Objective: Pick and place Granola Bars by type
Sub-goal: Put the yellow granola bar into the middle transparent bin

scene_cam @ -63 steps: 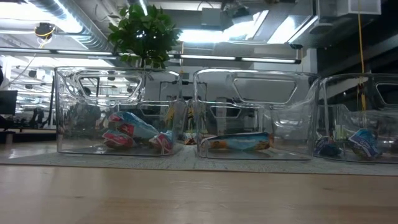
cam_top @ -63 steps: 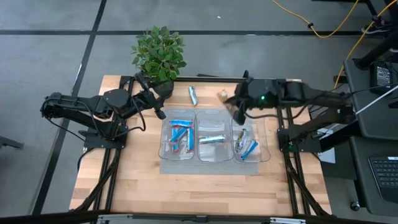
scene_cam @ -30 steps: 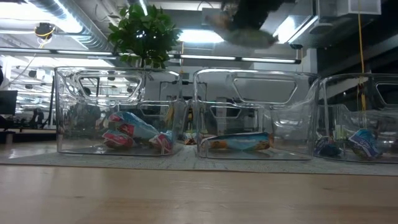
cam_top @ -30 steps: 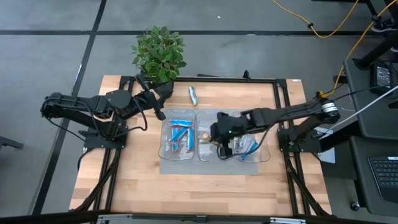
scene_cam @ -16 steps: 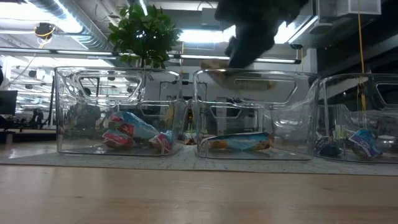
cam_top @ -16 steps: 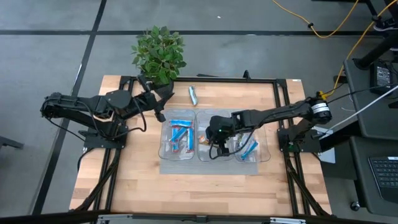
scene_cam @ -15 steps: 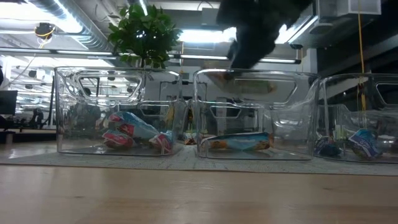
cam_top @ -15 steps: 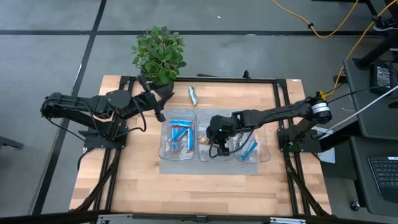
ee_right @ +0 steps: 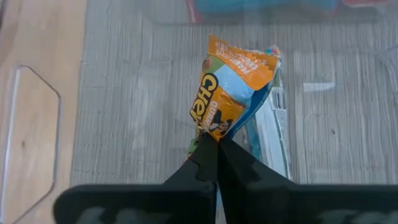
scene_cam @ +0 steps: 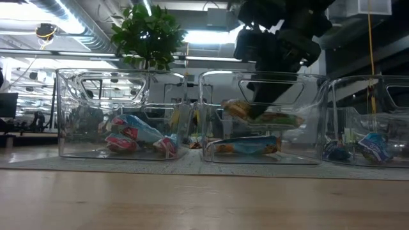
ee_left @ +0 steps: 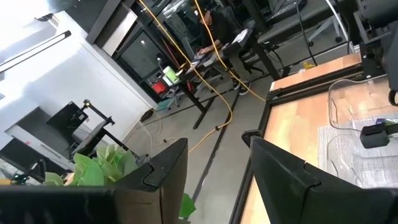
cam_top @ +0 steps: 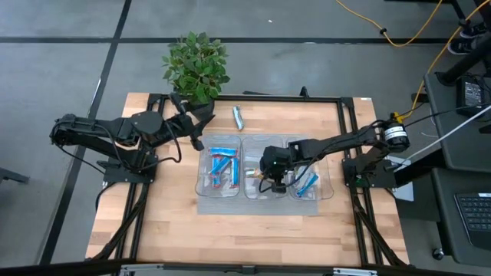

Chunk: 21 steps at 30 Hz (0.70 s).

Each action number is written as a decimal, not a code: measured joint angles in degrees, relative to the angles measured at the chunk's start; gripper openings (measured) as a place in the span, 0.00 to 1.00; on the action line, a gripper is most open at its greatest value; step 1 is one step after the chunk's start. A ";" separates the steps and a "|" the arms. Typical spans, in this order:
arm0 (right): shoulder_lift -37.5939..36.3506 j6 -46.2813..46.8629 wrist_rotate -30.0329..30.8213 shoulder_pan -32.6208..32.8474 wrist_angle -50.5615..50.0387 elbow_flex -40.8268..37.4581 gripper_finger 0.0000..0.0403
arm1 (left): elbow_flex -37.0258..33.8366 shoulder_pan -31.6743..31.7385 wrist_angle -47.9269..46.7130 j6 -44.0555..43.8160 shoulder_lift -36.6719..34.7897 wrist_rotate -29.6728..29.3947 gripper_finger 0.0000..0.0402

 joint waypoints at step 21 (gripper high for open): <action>0.00 0.33 -0.11 0.00 0.78 1.56 0.22 | 0.00 0.00 -0.09 -0.02 -0.02 0.00 0.42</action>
